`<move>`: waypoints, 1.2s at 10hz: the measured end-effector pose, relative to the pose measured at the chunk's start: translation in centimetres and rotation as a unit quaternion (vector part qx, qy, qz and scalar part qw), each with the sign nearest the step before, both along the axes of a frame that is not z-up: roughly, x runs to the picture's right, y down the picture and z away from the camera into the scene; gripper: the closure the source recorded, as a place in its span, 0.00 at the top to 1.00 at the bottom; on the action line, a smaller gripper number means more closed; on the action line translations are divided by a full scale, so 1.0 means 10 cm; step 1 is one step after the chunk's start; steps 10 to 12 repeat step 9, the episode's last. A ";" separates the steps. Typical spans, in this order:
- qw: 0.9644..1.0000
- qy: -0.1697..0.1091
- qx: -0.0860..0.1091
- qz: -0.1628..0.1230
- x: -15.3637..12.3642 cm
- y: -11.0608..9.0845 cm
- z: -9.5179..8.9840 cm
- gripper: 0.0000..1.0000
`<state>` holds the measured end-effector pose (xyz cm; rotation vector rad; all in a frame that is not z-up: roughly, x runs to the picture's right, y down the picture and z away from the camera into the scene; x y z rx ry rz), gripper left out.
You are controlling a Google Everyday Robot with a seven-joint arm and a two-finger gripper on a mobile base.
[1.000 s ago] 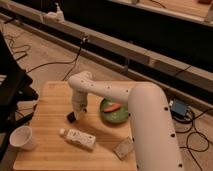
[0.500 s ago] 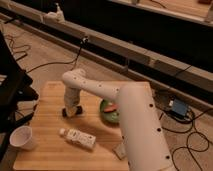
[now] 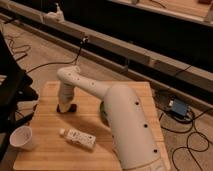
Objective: Push the eraser across the table
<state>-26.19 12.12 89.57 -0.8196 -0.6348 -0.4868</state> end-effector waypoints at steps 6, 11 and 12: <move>0.997 -0.075 0.024 -0.007 -0.74 -0.39 -0.05 0.00; 0.997 -0.072 0.033 -0.010 -0.65 -0.47 -0.04 0.02; 0.997 -0.072 0.033 -0.010 -0.65 -0.47 -0.04 0.02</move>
